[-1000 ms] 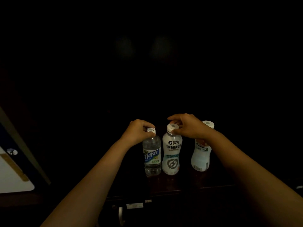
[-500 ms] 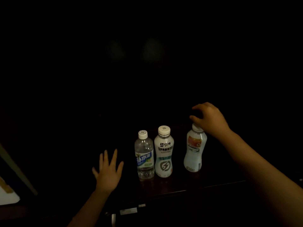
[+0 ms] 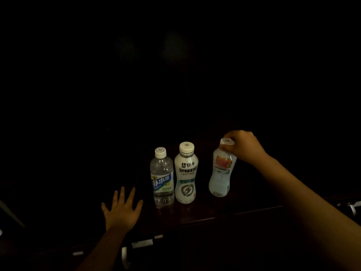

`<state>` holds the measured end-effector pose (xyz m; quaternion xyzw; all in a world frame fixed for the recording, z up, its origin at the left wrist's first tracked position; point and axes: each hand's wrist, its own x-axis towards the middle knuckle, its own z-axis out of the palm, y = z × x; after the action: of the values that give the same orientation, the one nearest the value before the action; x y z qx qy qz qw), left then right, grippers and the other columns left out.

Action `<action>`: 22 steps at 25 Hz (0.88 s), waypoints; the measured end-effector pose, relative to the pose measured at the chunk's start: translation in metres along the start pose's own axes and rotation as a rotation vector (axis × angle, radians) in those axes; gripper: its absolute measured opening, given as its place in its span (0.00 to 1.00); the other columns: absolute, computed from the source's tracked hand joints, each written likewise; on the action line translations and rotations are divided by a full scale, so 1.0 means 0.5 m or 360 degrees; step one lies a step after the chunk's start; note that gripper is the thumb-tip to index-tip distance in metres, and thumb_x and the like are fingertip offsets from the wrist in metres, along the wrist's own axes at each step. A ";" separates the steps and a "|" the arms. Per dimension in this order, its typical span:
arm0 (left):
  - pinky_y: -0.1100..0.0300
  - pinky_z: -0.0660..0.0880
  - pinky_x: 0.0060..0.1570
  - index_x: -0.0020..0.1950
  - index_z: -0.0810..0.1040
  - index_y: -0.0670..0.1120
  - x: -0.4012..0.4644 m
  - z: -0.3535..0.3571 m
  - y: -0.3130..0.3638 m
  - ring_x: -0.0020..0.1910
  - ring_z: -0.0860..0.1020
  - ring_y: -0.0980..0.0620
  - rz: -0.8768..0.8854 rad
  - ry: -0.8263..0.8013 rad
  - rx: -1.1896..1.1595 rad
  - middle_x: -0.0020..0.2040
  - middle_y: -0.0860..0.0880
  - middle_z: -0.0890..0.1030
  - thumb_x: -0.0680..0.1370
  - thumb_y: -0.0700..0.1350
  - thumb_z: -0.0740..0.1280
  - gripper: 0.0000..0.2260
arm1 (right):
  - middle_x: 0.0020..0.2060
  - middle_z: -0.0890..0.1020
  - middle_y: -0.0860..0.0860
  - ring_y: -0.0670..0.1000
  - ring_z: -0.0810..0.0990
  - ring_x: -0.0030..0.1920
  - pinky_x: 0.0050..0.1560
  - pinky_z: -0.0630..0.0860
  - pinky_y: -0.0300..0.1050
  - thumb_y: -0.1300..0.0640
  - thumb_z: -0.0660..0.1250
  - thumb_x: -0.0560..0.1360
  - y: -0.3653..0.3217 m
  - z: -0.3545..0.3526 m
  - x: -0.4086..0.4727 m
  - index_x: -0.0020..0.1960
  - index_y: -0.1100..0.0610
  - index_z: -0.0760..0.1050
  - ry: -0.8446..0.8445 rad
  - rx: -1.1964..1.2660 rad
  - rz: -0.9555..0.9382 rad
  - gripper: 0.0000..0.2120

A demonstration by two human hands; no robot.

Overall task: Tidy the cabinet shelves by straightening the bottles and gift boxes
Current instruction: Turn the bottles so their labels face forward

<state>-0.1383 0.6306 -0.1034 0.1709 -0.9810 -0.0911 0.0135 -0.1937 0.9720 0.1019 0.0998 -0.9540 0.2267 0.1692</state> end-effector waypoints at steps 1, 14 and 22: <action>0.37 0.42 0.71 0.74 0.43 0.61 0.000 -0.002 0.000 0.77 0.41 0.49 -0.0001 -0.0006 -0.0001 0.78 0.51 0.43 0.76 0.65 0.46 0.28 | 0.50 0.82 0.57 0.54 0.80 0.49 0.45 0.75 0.43 0.54 0.70 0.70 0.003 -0.003 0.003 0.54 0.59 0.77 -0.0061 0.0056 -0.0041 0.15; 0.37 0.42 0.71 0.74 0.43 0.60 0.008 0.000 0.001 0.77 0.41 0.49 0.0004 0.0007 0.0026 0.78 0.50 0.43 0.76 0.65 0.47 0.28 | 0.50 0.82 0.58 0.55 0.80 0.48 0.45 0.75 0.44 0.55 0.71 0.68 -0.027 -0.010 0.031 0.52 0.59 0.77 -0.0194 -0.0154 -0.0183 0.14; 0.37 0.42 0.71 0.74 0.43 0.60 0.011 0.004 0.000 0.77 0.41 0.49 -0.0005 0.0008 0.0036 0.78 0.50 0.43 0.76 0.65 0.47 0.28 | 0.49 0.82 0.55 0.48 0.78 0.45 0.42 0.75 0.40 0.51 0.72 0.67 0.000 0.000 0.011 0.53 0.57 0.76 -0.0093 0.0135 -0.0131 0.17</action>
<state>-0.1436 0.6288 -0.1051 0.1729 -0.9816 -0.0796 0.0140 -0.1987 0.9716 0.1040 0.1525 -0.9431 0.2568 0.1461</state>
